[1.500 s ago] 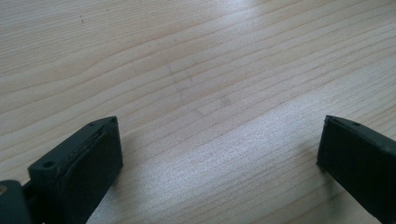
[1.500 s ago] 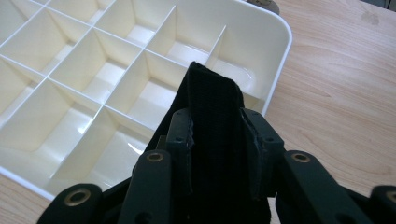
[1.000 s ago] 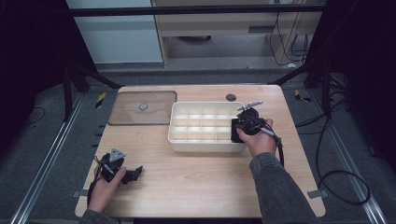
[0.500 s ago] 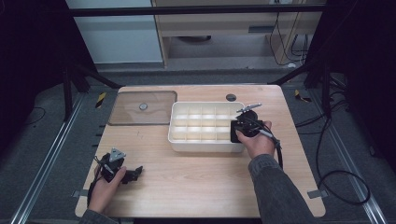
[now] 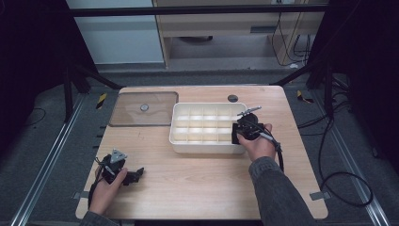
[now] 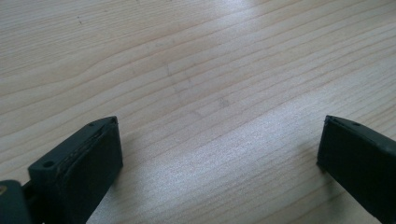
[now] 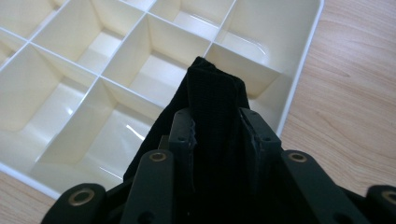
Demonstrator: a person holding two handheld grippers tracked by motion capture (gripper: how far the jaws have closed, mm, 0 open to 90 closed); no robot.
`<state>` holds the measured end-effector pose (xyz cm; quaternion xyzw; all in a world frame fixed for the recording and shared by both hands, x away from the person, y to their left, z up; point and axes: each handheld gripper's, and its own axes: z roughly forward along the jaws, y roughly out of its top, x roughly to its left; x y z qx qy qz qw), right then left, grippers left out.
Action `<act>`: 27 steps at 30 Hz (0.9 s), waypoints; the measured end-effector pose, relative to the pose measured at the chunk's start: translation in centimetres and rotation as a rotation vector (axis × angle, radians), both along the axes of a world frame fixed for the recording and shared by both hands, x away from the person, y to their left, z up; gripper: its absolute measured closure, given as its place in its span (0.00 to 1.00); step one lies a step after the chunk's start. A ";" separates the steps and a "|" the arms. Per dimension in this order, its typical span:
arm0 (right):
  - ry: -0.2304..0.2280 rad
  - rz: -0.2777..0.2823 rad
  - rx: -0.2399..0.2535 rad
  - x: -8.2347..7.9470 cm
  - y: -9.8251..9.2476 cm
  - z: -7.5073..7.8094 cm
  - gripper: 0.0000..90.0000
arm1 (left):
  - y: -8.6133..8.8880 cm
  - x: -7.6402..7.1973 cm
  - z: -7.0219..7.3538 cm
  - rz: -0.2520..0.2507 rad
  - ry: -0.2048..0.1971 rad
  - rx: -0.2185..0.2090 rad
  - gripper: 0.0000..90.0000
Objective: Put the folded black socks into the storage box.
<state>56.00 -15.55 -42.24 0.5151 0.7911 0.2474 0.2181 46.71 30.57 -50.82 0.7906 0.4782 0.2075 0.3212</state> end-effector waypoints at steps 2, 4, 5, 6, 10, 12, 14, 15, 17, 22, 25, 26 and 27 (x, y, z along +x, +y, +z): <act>0.000 -0.002 0.001 0.0 0.0 -0.1 0.76 | 0.0 0.0 0.0 0.001 -0.002 -0.001 0.00; 0.002 -0.001 -0.007 -0.1 0.1 -0.2 0.76 | 0.0 0.0 0.0 0.000 -0.002 -0.001 0.00; 0.002 0.000 -0.007 -0.1 0.1 -0.2 0.76 | -0.1 0.0 0.0 0.000 -0.002 -0.001 0.00; 0.002 -0.001 -0.006 -0.1 0.1 -0.2 0.76 | -0.1 0.0 0.0 0.000 -0.002 -0.001 0.00; 0.007 -0.002 0.001 -0.1 0.0 -0.3 0.76 | -0.1 0.0 0.0 -0.001 -0.002 -0.001 0.00; 0.011 -0.003 0.004 -0.1 0.0 -0.3 0.76 | -0.1 0.0 0.0 -0.001 -0.002 -0.001 0.00; 0.016 -0.002 0.004 0.0 0.0 -0.3 0.76 | -0.1 0.0 0.0 -0.001 -0.002 -0.001 0.00; 0.019 -0.002 0.007 0.0 -0.1 -0.2 0.76 | -0.1 0.0 0.0 -0.002 -0.002 0.000 0.00; 0.023 -0.006 0.017 0.1 -0.1 -0.2 0.76 | -0.1 0.0 0.0 -0.001 -0.004 -0.003 0.00; 0.024 -0.010 0.038 0.1 -0.3 -0.1 0.74 | -0.1 0.0 0.0 -0.002 -0.002 0.000 0.00; 0.019 -0.012 0.043 0.1 -0.3 0.0 0.72 | -0.1 0.0 0.0 -0.001 -0.003 -0.001 0.00; 0.021 -0.014 0.047 0.1 -0.4 0.0 0.71 | -0.1 0.0 0.0 -0.002 -0.002 -0.001 0.00; 0.021 -0.015 0.049 0.0 -0.4 0.1 0.70 | -0.1 0.0 0.0 -0.002 -0.002 -0.001 0.00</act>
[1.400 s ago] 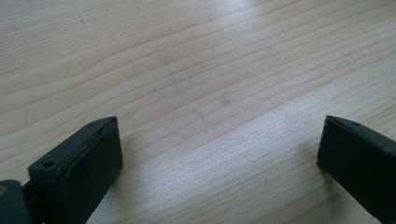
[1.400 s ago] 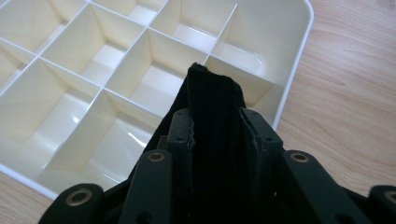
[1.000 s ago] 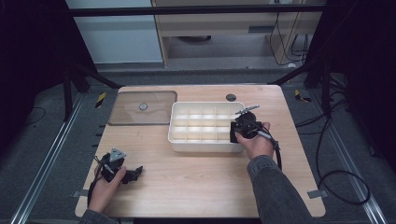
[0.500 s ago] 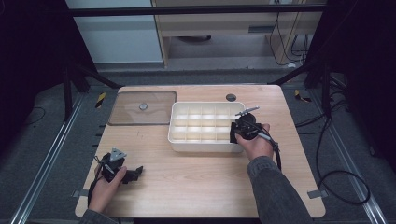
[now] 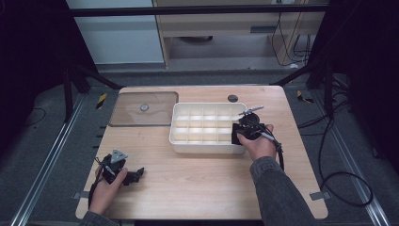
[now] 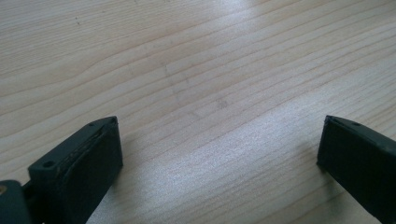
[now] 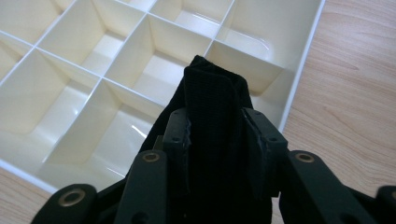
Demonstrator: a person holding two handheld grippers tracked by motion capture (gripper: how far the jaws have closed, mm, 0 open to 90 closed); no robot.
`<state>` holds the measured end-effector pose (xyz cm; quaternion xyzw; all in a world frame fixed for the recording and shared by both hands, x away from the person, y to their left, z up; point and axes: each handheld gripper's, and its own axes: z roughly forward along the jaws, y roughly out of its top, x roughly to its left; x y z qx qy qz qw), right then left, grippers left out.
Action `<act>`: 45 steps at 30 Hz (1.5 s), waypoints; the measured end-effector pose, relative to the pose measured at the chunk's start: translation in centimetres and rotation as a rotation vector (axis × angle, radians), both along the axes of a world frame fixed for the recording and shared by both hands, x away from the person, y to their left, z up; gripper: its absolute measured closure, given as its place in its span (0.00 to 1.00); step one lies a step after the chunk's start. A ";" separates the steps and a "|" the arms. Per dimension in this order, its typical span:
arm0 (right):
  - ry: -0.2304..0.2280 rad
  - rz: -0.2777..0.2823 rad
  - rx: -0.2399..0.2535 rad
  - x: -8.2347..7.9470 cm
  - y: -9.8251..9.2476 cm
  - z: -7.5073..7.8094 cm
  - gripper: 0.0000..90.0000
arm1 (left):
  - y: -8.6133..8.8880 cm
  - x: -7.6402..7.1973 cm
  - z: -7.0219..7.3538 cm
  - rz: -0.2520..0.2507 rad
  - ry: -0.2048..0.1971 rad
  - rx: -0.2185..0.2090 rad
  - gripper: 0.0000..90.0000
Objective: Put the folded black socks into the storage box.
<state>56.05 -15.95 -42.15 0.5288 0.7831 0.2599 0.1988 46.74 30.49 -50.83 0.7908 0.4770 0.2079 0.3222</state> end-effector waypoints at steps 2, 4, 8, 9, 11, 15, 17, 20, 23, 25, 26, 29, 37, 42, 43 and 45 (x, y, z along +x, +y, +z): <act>0.000 -0.001 0.007 0.0 -0.1 0.1 0.67 | 0.0 0.0 0.0 0.000 0.000 0.000 0.00; 0.001 0.000 0.016 -0.1 -0.1 0.3 0.64 | 0.0 0.0 0.0 0.001 0.000 0.000 0.00; 0.001 0.000 0.029 -0.4 -0.2 0.7 0.56 | 0.0 0.0 0.0 0.000 0.000 0.000 0.00; -0.001 0.000 0.030 -0.4 -0.2 0.9 0.54 | 0.0 0.0 0.0 0.001 0.000 0.000 0.00; -0.005 -0.003 0.032 -0.6 -0.4 1.2 0.51 | 0.0 0.0 0.0 0.000 0.000 0.000 0.00; -0.013 0.002 0.048 -0.8 -0.8 1.8 0.46 | 0.0 0.0 0.0 0.000 0.000 0.000 0.00; -0.014 0.004 0.060 -0.9 -1.1 2.2 0.43 | 0.0 0.0 0.0 0.000 0.000 0.001 0.00; -0.012 0.008 0.074 -1.2 -1.4 2.8 0.41 | 0.0 0.0 0.0 0.000 0.000 0.000 0.00; -0.019 0.019 0.080 -1.4 -1.7 3.5 0.40 | 0.0 0.0 0.0 0.000 0.000 0.000 0.00; -0.012 0.028 0.081 -1.4 -2.0 4.0 0.38 | 0.0 0.0 0.0 0.002 -0.001 -0.003 0.00; -0.009 0.031 0.081 -1.4 -2.1 4.2 0.38 | 0.0 0.0 0.0 0.002 -0.001 -0.003 0.00; 0.007 0.039 0.082 -1.2 -2.6 5.0 0.35 | 0.0 0.0 0.0 0.000 0.000 0.000 0.00; 0.067 0.063 0.058 -0.4 -3.3 6.5 0.33 | 0.0 0.0 0.0 0.002 -0.002 -0.002 0.00; 0.088 0.056 0.059 0.0 -3.8 7.0 0.38 | -0.1 0.0 0.0 0.002 -0.001 -0.005 0.00; 0.087 0.059 0.058 0.1 -3.9 7.2 0.40 | -0.1 0.0 0.0 0.000 -0.002 -0.002 0.00; 0.087 0.057 0.054 0.2 -4.0 7.5 0.43 | -0.1 0.0 0.0 -0.001 -0.001 -0.001 0.00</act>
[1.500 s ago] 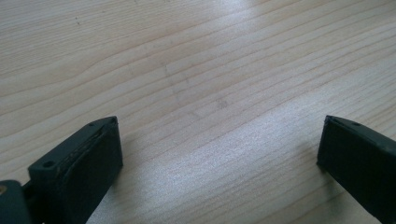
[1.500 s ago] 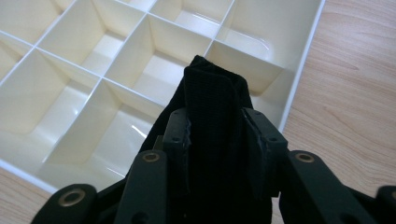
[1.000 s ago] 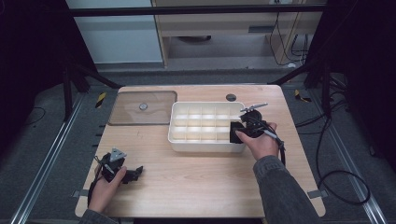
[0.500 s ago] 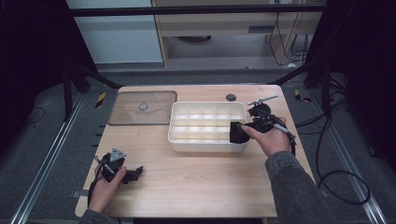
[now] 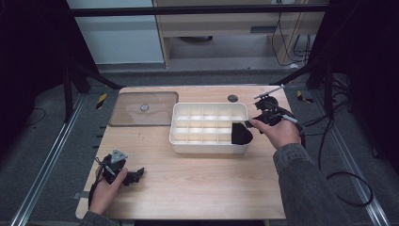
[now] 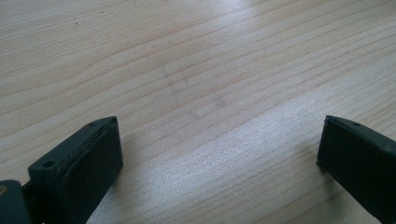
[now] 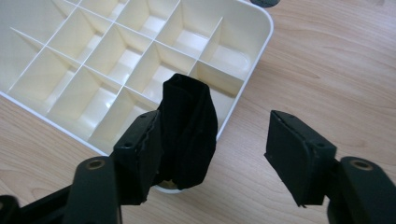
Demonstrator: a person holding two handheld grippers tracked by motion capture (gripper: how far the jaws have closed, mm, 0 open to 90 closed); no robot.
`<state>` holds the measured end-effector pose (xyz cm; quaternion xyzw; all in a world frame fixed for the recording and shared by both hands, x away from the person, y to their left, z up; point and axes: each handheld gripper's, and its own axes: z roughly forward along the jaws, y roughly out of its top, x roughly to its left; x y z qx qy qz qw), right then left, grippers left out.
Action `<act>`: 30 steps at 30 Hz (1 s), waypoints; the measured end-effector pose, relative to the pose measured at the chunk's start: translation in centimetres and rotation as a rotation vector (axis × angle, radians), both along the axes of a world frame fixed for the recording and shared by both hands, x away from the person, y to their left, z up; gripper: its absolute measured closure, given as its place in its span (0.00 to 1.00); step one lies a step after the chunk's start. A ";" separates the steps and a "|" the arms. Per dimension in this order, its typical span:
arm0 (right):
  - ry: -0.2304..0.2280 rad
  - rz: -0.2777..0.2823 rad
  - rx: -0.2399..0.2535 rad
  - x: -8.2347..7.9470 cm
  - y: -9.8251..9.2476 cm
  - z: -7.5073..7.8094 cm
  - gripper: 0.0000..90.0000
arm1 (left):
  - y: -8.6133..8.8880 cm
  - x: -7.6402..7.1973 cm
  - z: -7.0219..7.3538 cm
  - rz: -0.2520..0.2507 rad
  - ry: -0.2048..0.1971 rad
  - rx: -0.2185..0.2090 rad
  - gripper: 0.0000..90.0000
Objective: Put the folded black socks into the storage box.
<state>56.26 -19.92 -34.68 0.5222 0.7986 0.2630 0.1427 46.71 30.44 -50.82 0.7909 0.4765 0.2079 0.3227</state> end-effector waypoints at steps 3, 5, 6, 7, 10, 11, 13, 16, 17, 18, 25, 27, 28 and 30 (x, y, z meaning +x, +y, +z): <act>-0.002 0.004 -0.002 0.2 -0.2 0.4 0.48 | 0.0 0.0 0.0 0.000 0.000 0.000 0.00; -0.008 0.008 -0.006 0.2 -0.4 0.7 0.54 | 0.0 0.0 0.0 0.000 0.000 0.000 0.00; -0.007 0.011 -0.006 0.3 -0.4 0.9 0.58 | 0.0 0.0 0.0 0.000 0.000 0.000 0.00; -0.012 0.017 -0.010 0.3 -0.5 1.0 0.61 | 0.0 0.0 0.0 0.000 0.000 0.000 0.00; -0.024 0.025 -0.014 0.3 -0.5 1.6 0.71 | 0.0 0.0 0.0 0.000 0.000 0.000 0.00; -0.023 0.023 -0.013 0.3 -0.5 1.8 0.75 | 0.0 0.0 0.0 0.000 0.000 0.000 0.00; -0.025 0.035 -0.014 0.3 -0.5 2.1 0.81 | 0.0 0.0 0.0 -0.001 0.000 0.000 0.00; -0.026 0.050 -0.011 0.4 -0.3 2.7 0.89 | 0.0 0.0 0.0 -0.001 0.000 0.000 0.00; -0.024 0.054 -0.011 0.4 -0.2 2.9 0.92 | 0.0 0.0 0.0 -0.001 0.000 0.000 0.00; -0.023 0.062 -0.015 0.5 -0.1 3.0 0.95 | 0.0 0.0 0.0 -0.001 0.000 0.000 0.00; -0.006 0.074 -0.026 1.1 1.0 3.3 1.00 | 0.0 0.0 0.0 0.000 0.000 0.000 0.00; 0.001 0.079 -0.023 1.4 1.2 3.2 1.00 | 0.0 0.0 0.0 -0.001 0.000 0.000 0.00; 0.008 0.078 -0.024 1.5 1.3 3.1 1.00 | 0.0 0.0 0.0 -0.001 0.000 0.000 0.00; 0.019 0.078 -0.028 1.8 1.5 2.8 1.00 | 0.0 0.0 0.0 0.000 0.000 0.000 0.00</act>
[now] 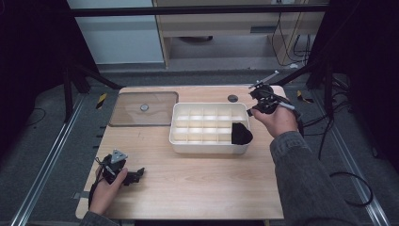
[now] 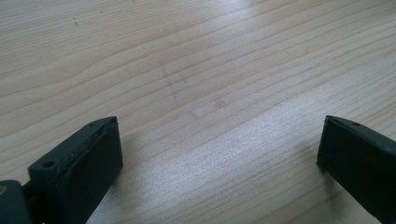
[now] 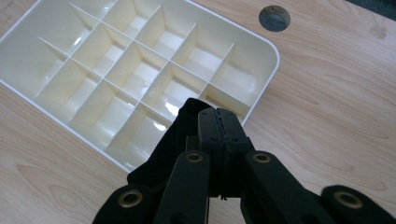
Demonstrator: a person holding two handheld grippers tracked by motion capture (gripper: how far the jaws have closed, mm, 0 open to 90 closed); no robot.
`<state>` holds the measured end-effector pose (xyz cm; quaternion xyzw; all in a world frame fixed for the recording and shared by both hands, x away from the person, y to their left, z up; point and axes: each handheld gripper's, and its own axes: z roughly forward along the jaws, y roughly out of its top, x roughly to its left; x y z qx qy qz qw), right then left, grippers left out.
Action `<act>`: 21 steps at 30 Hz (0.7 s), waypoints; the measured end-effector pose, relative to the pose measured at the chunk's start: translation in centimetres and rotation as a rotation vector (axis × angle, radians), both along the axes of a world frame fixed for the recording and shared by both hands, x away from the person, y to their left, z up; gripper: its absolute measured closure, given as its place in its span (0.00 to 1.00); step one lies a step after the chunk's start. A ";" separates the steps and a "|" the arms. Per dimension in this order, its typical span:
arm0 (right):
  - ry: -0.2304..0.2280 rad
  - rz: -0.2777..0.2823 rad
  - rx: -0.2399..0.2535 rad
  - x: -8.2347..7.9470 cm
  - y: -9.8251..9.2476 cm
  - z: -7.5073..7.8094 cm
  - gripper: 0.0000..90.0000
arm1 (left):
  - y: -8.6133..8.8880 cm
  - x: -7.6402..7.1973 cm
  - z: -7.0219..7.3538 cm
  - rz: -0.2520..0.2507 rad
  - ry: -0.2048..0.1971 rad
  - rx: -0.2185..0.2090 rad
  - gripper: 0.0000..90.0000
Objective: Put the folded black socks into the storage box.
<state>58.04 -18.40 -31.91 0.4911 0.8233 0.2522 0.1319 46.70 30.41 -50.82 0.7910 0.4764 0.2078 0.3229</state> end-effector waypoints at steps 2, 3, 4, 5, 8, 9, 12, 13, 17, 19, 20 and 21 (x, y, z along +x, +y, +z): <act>0.010 0.002 -0.007 0.2 0.2 -0.3 1.00 | 0.0 0.0 0.0 0.000 0.000 0.000 0.00; 0.014 0.007 -0.011 0.3 0.4 -0.5 1.00 | 0.0 0.0 0.0 0.000 0.000 0.000 0.00; 0.016 0.012 -0.012 0.4 0.6 -0.6 1.00 | 0.0 0.0 0.0 0.000 0.000 0.000 0.00; 0.018 0.014 -0.012 0.5 0.8 -0.7 1.00 | 0.0 0.0 0.0 0.000 0.000 0.000 0.00; 0.017 0.028 -0.016 0.6 1.4 -0.9 1.00 | 0.0 0.0 0.0 0.000 0.000 0.000 0.00; 0.020 0.030 -0.016 0.7 1.6 -1.0 1.00 | 0.0 0.0 0.0 0.000 0.000 0.000 0.00; 0.026 0.038 -0.007 0.8 2.1 -1.5 1.00 | 0.0 0.0 0.0 0.000 0.000 0.000 0.00; 0.029 0.037 -0.006 0.8 2.2 -1.8 1.00 | 0.0 0.0 0.0 0.000 0.000 0.000 0.00; 0.047 0.044 -0.009 0.9 2.7 -2.8 1.00 | 0.0 0.0 0.0 0.000 0.000 0.000 0.00; 0.051 0.043 -0.007 1.0 2.8 -3.1 1.00 | 0.0 0.0 0.0 0.000 0.000 0.000 0.00; 0.053 0.045 -0.007 1.0 2.9 -3.3 1.00 | 0.0 0.0 0.0 0.000 0.000 0.000 0.00; 0.054 0.047 -0.009 1.0 3.0 -3.5 1.00 | 0.0 0.0 0.0 0.000 0.000 0.000 0.00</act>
